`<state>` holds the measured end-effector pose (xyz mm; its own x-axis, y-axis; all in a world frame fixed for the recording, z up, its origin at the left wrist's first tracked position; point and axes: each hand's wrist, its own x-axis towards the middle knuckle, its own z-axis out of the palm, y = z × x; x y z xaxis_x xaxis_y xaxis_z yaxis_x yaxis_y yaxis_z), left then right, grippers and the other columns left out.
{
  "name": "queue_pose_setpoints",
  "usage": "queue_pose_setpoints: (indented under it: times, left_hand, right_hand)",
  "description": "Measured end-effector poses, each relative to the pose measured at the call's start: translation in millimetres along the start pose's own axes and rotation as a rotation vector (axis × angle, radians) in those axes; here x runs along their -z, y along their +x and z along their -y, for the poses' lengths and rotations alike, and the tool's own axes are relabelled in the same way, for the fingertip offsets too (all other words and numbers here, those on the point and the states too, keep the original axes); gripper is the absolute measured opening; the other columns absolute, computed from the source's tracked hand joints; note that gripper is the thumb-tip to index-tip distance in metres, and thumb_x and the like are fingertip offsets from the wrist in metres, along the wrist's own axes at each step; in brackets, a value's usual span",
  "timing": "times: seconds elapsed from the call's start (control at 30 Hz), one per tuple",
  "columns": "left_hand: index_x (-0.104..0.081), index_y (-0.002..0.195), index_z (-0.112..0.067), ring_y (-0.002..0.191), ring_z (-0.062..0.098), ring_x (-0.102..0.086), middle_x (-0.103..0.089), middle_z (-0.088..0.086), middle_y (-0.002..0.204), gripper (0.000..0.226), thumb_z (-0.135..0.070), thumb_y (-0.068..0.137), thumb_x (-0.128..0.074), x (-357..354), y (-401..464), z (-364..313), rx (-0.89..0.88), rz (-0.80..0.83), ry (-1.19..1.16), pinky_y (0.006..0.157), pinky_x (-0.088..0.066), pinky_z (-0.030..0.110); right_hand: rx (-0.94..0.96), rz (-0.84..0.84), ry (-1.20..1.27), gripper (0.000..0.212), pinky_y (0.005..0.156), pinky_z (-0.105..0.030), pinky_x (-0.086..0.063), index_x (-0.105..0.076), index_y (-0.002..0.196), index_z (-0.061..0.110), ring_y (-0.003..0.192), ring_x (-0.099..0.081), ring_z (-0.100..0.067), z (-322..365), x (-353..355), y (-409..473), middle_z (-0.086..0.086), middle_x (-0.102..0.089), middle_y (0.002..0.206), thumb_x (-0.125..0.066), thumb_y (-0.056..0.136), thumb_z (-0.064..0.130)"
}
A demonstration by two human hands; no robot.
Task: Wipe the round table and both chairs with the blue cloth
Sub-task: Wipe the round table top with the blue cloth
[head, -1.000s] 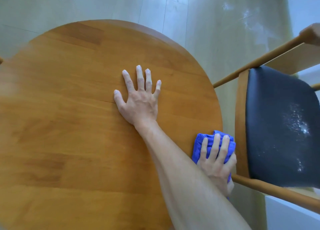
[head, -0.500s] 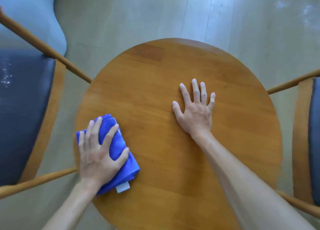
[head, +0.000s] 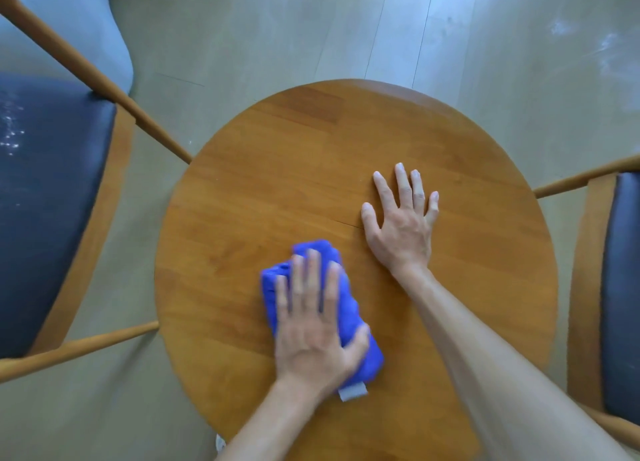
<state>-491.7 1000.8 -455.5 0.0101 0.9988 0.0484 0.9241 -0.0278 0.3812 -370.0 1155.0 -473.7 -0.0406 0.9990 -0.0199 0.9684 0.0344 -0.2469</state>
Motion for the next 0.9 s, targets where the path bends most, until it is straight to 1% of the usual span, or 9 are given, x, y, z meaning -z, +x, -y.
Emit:
queue_pose_setpoints:
  times: [0.07, 0.13, 0.27, 0.33, 0.43, 0.57, 0.63, 0.73, 0.9]
  left_hand:
    - [-0.029, 0.149, -0.010, 0.147, 0.032, -0.014, -0.020, 0.014, 0.158, 0.096, -0.052, 0.069, -0.063, -8.4, -5.0, -20.7, -0.241, 0.088, -0.080, 0.112, -0.025, 0.058]
    - [-0.033, 0.148, -0.009, 0.148, 0.028, -0.014, -0.021, 0.011, 0.158, 0.092, -0.049, 0.070, -0.061, -5.5, 2.0, -19.1, -0.407, 0.189, -0.109, 0.111, -0.029, 0.054]
    - [-0.036, 0.148, -0.023, 0.148, 0.028, -0.012, -0.020, 0.009, 0.159, 0.087, -0.042, 0.066, -0.059, 24.1, 22.6, 35.2, -0.621, 0.261, -0.022, 0.116, -0.019, 0.054]
    - [-0.038, 0.146, -0.030, 0.147, 0.032, -0.014, -0.020, 0.011, 0.159, 0.086, -0.035, 0.062, -0.058, 42.7, 19.7, 73.3, -0.548, 0.249, 0.020, 0.115, -0.016, 0.058]
    - [-0.039, 0.145, -0.028, 0.146, 0.033, -0.018, -0.025, 0.012, 0.157, 0.082, -0.026, 0.065, -0.055, 60.9, -2.9, 101.4, -0.347, 0.228, 0.032, 0.110, -0.023, 0.062]
    - [-0.043, 0.143, -0.031, 0.143, 0.036, -0.025, -0.031, 0.013, 0.154, 0.064, -0.053, 0.084, -0.055, 52.6, -8.0, 80.2, -0.237, 0.205, 0.077, 0.108, -0.025, 0.064]
    - [-0.044, 0.142, -0.032, 0.140, 0.040, -0.030, -0.035, 0.014, 0.152, 0.062, -0.060, 0.087, -0.050, 47.1, 0.6, 71.7, -0.248, 0.212, 0.147, 0.105, -0.029, 0.066]
    - [-0.045, 0.142, -0.031, 0.138, 0.041, -0.034, -0.037, 0.015, 0.150, 0.060, -0.058, 0.088, -0.050, 37.7, -3.9, 58.6, -0.277, 0.220, 0.187, 0.103, -0.032, 0.064]
    - [-0.047, 0.139, -0.034, 0.136, 0.038, -0.038, -0.042, 0.012, 0.148, 0.063, -0.060, 0.081, -0.053, 11.9, -27.9, -6.8, -0.473, 0.346, 0.136, 0.103, -0.030, 0.059]
  right_hand:
    - [0.001, -0.019, 0.048, 0.055, 0.117, -0.054, -0.005, -0.044, 0.144, 0.028, 0.148, -0.014, -0.022, -0.6, 1.0, 0.0, -0.001, -0.024, 0.159, -0.037, 0.091, 0.043]
    - [-0.001, -0.029, 0.087, 0.053, 0.118, -0.053, -0.005, -0.047, 0.142, 0.026, 0.148, -0.016, -0.022, -1.0, 2.3, -0.4, -0.001, -0.027, 0.158, -0.038, 0.091, 0.039]
    - [0.000, -0.042, 0.100, 0.053, 0.118, -0.052, -0.006, -0.050, 0.140, 0.025, 0.147, -0.018, -0.021, 0.7, 4.4, -1.5, -0.001, -0.029, 0.157, -0.040, 0.090, 0.036]
    - [0.005, -0.042, 0.093, 0.053, 0.118, -0.052, -0.006, -0.050, 0.140, 0.025, 0.147, -0.018, -0.022, 2.2, 3.8, -0.9, -0.001, -0.030, 0.157, -0.041, 0.089, 0.037]
    - [0.003, -0.041, 0.069, 0.055, 0.118, -0.053, -0.006, -0.049, 0.141, 0.024, 0.148, -0.017, -0.022, 1.1, 3.3, -0.3, -0.002, -0.029, 0.157, -0.040, 0.089, 0.040]
    - [0.000, -0.048, 0.050, 0.059, 0.118, -0.054, -0.008, -0.049, 0.140, 0.024, 0.147, -0.018, -0.023, 2.1, 4.4, -1.6, -0.002, -0.029, 0.157, -0.033, 0.087, 0.044]
    - [0.000, -0.041, 0.047, 0.058, 0.118, -0.054, -0.008, -0.049, 0.140, 0.023, 0.147, -0.018, -0.023, 2.5, 4.7, -0.9, -0.002, -0.029, 0.157, -0.036, 0.088, 0.043]
    - [-0.001, -0.016, 0.037, 0.056, 0.118, -0.053, -0.007, -0.048, 0.142, 0.024, 0.148, -0.017, -0.023, 2.0, 4.6, -1.0, -0.001, -0.027, 0.158, -0.040, 0.089, 0.040]
    - [-0.010, -0.004, 0.042, 0.056, 0.118, -0.052, -0.005, -0.046, 0.143, 0.025, 0.148, -0.015, -0.021, 2.1, 6.1, -0.6, 0.000, -0.025, 0.158, -0.041, 0.089, 0.040]
